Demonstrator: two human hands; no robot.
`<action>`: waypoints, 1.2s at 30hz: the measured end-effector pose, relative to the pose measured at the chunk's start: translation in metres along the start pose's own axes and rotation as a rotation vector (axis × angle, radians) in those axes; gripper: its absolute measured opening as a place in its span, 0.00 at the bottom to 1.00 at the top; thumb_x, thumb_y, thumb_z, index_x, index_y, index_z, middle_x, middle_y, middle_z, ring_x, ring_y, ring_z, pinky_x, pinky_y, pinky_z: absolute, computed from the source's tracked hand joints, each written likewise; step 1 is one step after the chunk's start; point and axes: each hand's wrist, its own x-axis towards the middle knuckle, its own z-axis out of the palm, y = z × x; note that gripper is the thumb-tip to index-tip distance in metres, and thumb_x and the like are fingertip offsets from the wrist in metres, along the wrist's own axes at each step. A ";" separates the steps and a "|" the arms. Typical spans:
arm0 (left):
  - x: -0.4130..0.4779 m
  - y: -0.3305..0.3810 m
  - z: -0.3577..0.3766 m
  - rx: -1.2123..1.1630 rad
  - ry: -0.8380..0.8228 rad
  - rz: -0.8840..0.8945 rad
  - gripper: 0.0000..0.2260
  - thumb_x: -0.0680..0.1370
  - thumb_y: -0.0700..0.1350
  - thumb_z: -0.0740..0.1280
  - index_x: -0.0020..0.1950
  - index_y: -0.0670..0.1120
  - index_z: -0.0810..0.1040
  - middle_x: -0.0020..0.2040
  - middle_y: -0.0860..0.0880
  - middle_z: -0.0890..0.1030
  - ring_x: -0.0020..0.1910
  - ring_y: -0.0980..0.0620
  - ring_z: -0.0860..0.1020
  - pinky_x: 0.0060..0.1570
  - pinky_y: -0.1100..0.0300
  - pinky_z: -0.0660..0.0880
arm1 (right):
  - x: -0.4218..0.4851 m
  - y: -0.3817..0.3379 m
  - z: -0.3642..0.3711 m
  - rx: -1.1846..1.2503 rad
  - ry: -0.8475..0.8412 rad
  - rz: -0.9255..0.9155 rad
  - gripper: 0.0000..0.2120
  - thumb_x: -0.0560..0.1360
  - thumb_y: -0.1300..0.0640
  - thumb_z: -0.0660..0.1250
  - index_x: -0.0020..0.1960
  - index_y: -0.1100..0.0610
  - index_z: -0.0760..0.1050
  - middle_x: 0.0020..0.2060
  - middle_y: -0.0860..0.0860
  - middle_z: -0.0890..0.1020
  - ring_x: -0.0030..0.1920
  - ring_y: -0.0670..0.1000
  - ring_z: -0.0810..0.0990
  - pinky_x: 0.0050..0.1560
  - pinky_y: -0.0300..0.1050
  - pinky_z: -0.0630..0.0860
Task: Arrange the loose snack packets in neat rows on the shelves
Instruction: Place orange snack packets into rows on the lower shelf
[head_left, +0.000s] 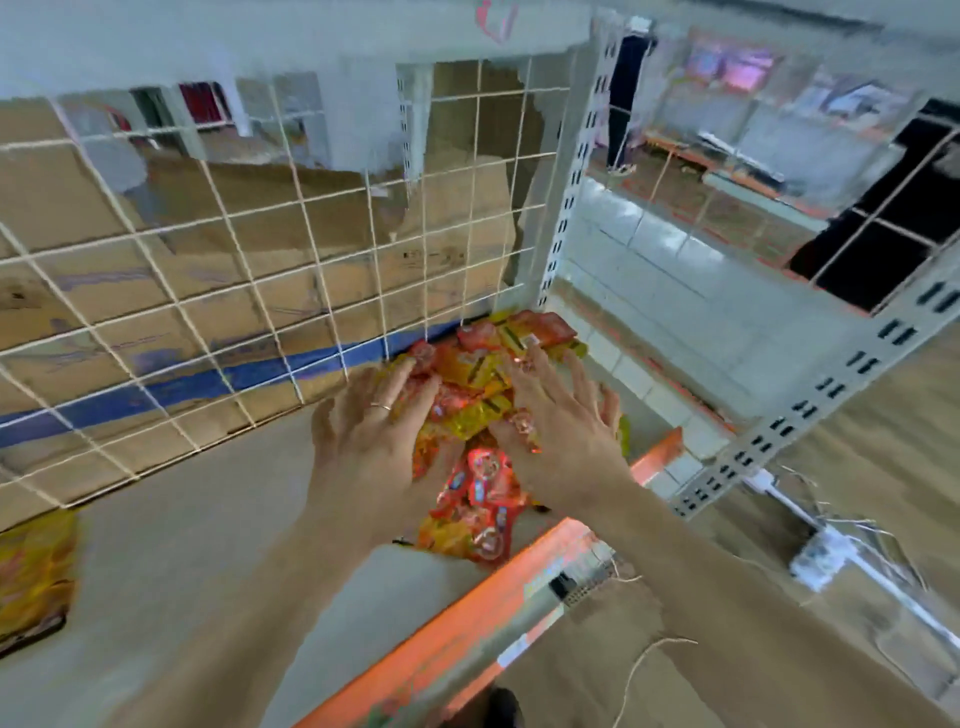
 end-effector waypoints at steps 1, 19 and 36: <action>0.010 0.010 0.006 0.006 -0.012 -0.001 0.32 0.76 0.68 0.50 0.76 0.55 0.68 0.79 0.50 0.63 0.75 0.41 0.63 0.70 0.40 0.58 | 0.006 0.012 -0.002 0.009 -0.010 0.010 0.31 0.76 0.35 0.49 0.78 0.38 0.52 0.80 0.41 0.45 0.80 0.55 0.42 0.74 0.69 0.44; 0.154 0.053 0.086 0.120 -0.152 -0.074 0.32 0.78 0.68 0.49 0.79 0.55 0.60 0.78 0.50 0.64 0.74 0.44 0.64 0.70 0.37 0.61 | 0.125 0.102 0.034 -0.021 -0.147 0.061 0.30 0.79 0.47 0.59 0.78 0.40 0.54 0.80 0.43 0.50 0.80 0.53 0.44 0.75 0.67 0.44; 0.172 0.053 0.100 0.064 -0.223 -0.102 0.25 0.78 0.64 0.58 0.69 0.51 0.71 0.68 0.48 0.71 0.65 0.44 0.72 0.66 0.42 0.68 | 0.164 0.126 0.049 0.072 -0.158 -0.014 0.30 0.68 0.57 0.61 0.71 0.47 0.69 0.70 0.46 0.69 0.71 0.53 0.60 0.71 0.59 0.55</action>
